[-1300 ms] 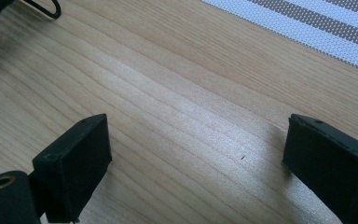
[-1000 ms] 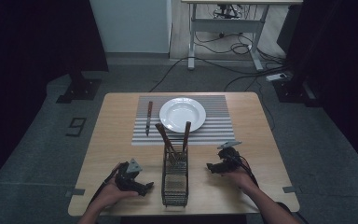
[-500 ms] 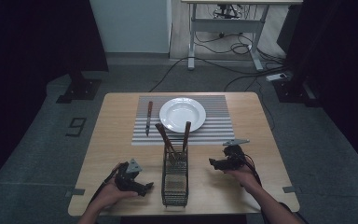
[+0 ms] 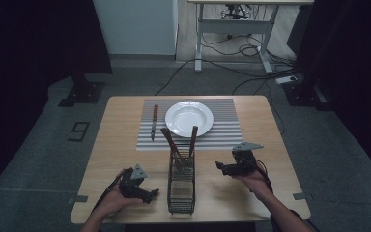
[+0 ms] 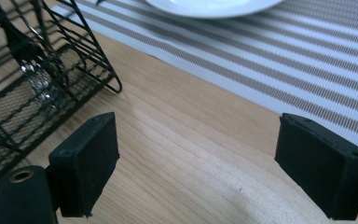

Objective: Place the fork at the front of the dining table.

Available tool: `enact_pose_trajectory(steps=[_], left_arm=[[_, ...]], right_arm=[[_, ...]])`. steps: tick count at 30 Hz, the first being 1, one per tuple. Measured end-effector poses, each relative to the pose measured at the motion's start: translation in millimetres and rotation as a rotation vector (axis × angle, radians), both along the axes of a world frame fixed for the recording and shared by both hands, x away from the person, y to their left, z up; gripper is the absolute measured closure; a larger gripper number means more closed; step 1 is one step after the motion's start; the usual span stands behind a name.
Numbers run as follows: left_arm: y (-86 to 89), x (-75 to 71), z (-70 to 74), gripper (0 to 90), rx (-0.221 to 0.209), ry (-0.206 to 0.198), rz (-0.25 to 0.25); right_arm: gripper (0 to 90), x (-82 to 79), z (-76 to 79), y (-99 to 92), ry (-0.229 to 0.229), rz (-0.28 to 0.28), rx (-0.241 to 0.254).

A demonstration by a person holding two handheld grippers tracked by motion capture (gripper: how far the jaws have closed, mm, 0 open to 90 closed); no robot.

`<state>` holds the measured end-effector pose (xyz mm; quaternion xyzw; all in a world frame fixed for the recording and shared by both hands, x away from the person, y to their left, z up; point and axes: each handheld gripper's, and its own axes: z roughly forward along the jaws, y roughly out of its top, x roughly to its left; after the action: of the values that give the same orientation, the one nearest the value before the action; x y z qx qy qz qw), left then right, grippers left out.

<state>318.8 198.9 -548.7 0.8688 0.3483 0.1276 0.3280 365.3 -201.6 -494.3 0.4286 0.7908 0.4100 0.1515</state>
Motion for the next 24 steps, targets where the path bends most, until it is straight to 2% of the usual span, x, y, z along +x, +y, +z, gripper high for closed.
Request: enact_pose_trajectory(steps=[11, 15, 18, 24], left_arm=[[0.4, -0.4, 0.0, 0.0, 0.0, 0.0, -0.004], [0.6, -0.7, 0.0, 0.0, 0.001, -0.001, -0.004], [0.6, -0.8, 0.0, 0.0, 0.001, 0.0, -0.004], [0.7, -1.1, 0.0, 0.0, 0.0, 0.0, -0.003]], right_arm=[[13.6, -7.0, 24.0, 0.6, -0.075, 0.031, 0.038], [14.0, -8.5, 36.3, 3.1, -0.092, 0.043, 0.061], [15.6, -9.4, 46.0, 7.3, -0.121, 0.049, 0.068], [16.4, -5.7, 62.7, 14.9, -0.125, 0.076, 0.095]])
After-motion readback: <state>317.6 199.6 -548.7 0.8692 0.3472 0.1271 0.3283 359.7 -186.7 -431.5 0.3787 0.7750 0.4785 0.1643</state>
